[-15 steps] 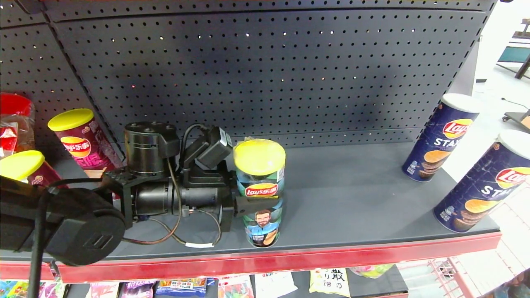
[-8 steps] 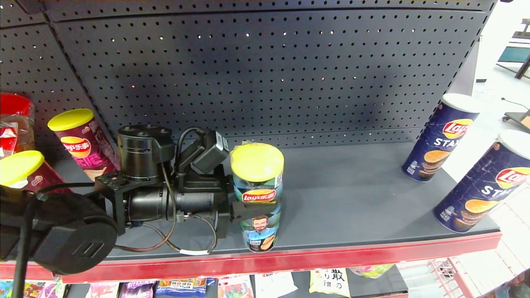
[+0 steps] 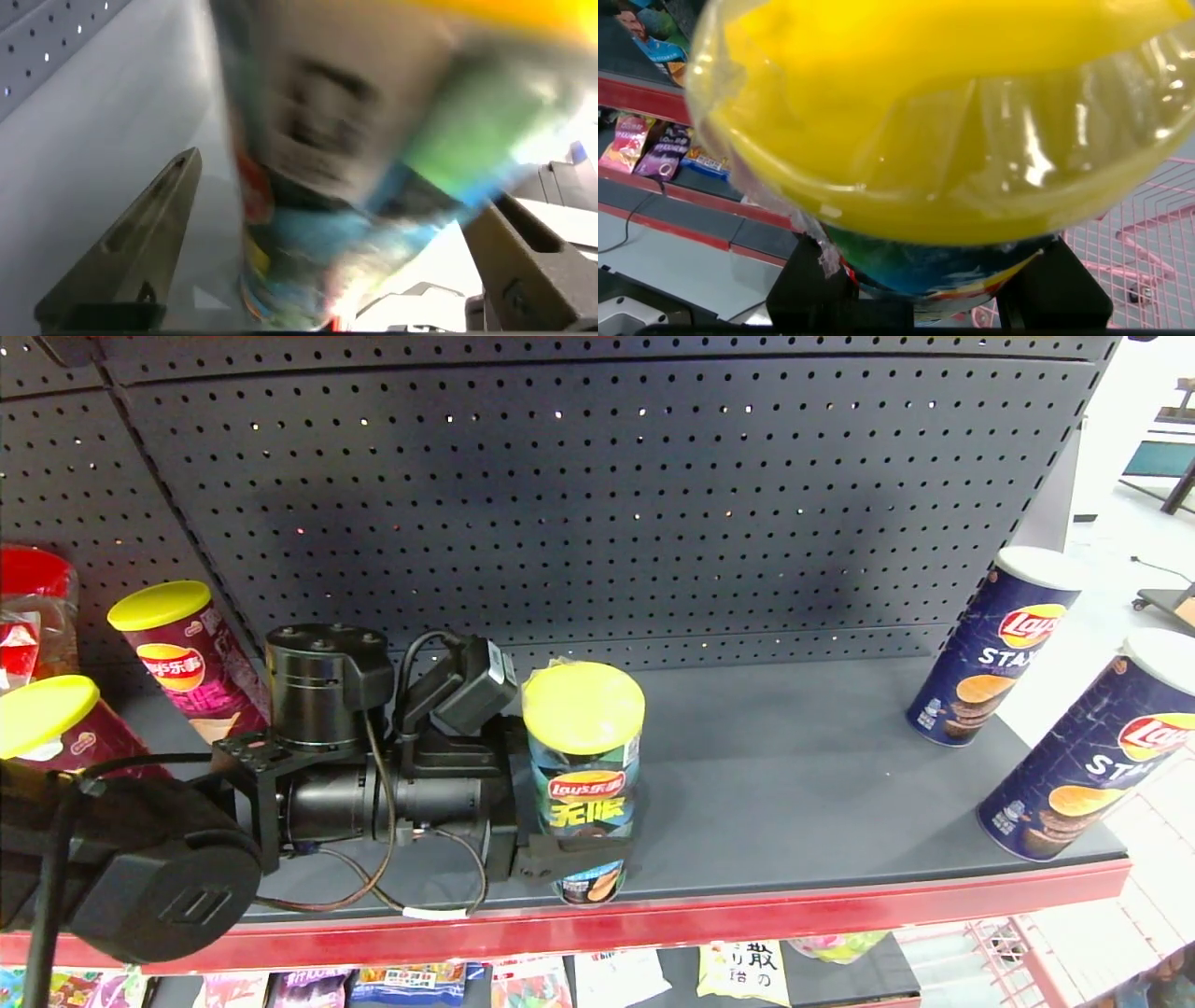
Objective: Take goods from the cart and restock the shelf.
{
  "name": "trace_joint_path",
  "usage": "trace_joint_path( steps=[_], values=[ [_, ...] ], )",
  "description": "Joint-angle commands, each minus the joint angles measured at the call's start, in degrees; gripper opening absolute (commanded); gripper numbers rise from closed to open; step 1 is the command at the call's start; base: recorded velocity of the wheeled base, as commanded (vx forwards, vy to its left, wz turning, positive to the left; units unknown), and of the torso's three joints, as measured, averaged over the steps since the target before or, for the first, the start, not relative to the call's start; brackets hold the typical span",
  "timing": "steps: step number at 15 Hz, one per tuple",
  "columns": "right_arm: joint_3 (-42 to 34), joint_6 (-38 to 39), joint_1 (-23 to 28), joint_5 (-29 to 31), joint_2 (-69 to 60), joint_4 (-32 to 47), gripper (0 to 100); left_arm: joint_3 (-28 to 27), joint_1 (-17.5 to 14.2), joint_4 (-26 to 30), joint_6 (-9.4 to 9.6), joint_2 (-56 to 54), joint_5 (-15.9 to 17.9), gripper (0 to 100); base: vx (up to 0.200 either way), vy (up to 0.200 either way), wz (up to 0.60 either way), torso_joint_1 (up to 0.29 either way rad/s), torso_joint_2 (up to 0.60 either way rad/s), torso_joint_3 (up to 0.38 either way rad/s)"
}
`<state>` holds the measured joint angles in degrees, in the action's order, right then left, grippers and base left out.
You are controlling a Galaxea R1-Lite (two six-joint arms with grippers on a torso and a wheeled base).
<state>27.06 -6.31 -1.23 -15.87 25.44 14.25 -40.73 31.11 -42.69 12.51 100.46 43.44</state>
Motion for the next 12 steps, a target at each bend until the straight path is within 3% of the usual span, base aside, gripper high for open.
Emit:
trace_joint_path(
  steps=[1, 3, 9, 12],
  values=[
    [0.01, -0.01, -0.09, -0.04, 0.13, -0.01, 0, 1.88, -0.17, -0.20, 0.15, -1.06, -0.19, 100, 0.000, 0.000, 0.00, 0.000, 0.00, 0.000],
    [0.10, -0.01, -0.09, -0.12, 0.22, -0.01, 0, 6.28, -0.79, -1.17, 0.15, -3.43, -0.63, 100, 0.000, 0.000, 0.00, 0.000, 0.00, 0.000],
    [0.36, -0.19, -0.35, -1.27, 3.21, -0.19, 0, 17.97, -8.43, -3.01, 0.15, -13.19, -1.77, 100, 0.000, 0.000, 0.00, 0.000, 0.00, 0.000],
    [3.87, -1.77, -0.79, -5.75, 11.74, -0.72, 0, 26.23, -8.70, -2.92, -0.29, -20.75, -5.29, 100, 0.000, 0.000, 0.00, 0.000, 0.00, 0.000]
  ],
)
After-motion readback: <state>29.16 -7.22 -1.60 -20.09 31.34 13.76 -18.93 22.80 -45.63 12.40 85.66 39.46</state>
